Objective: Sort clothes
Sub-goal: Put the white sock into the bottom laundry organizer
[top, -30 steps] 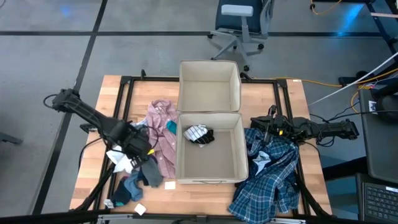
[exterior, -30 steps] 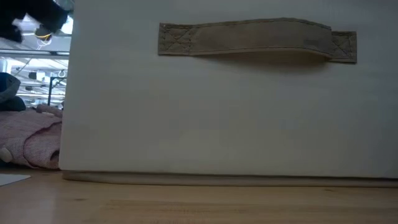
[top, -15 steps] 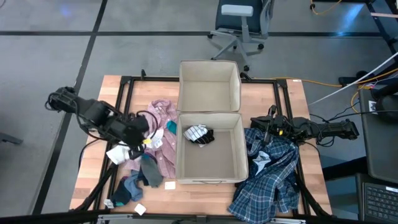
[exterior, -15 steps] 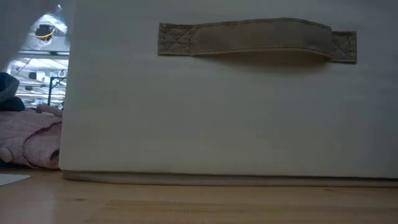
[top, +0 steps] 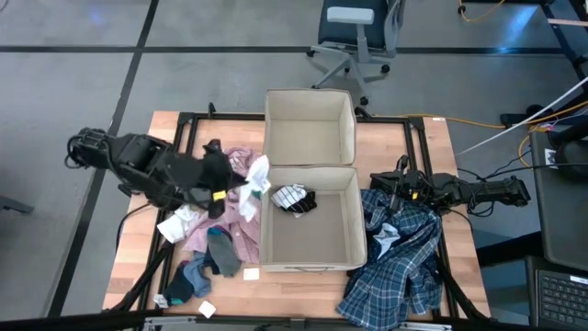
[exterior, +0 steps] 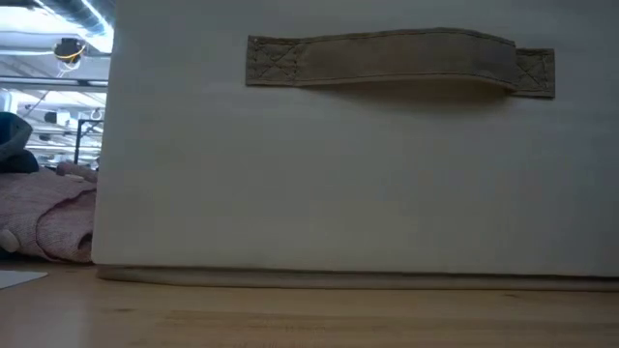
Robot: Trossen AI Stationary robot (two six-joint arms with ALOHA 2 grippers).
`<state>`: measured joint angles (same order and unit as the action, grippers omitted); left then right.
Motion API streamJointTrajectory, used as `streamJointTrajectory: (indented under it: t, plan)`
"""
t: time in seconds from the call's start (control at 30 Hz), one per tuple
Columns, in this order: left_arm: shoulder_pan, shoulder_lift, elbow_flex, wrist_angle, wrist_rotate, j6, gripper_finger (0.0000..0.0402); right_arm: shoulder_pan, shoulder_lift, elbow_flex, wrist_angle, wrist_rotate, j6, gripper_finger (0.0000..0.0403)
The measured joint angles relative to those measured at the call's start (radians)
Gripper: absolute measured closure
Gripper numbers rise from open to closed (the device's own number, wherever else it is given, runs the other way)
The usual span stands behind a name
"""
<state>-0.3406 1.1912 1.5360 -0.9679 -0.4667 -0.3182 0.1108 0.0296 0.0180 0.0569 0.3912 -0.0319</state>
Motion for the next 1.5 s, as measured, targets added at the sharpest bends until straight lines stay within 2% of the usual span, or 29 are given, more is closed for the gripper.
streamJointTrajectory:
  t: [0.43, 0.6, 0.73, 1.17, 1.5]
  plan:
    - [0.134, 0.013, 0.0, 0.434, 0.005, 0.366, 0.0388, 0.0, 0.0, 0.0, 0.001, 0.001, 0.0, 0.0395]
    - [0.182, 0.045, -0.043, 0.556, 0.115, 0.405, 0.0387, 0.0, 0.0, 0.0, 0.001, 0.001, 0.0, 0.0395]
    - [0.2, 0.084, -0.079, 0.569, 0.159, 0.396, 0.0387, 0.0, 0.0, 0.0, 0.001, 0.001, 0.0, 0.0395]
    - [0.205, 0.154, -0.306, 0.641, 0.161, 0.371, 0.0386, 0.0, 0.001, 0.0, -0.002, 0.002, -0.003, 0.0395]
    - [0.205, 0.184, -0.395, 0.659, 0.161, 0.407, 0.0386, 0.0, 0.001, 0.0, -0.001, 0.011, -0.003, 0.0395]
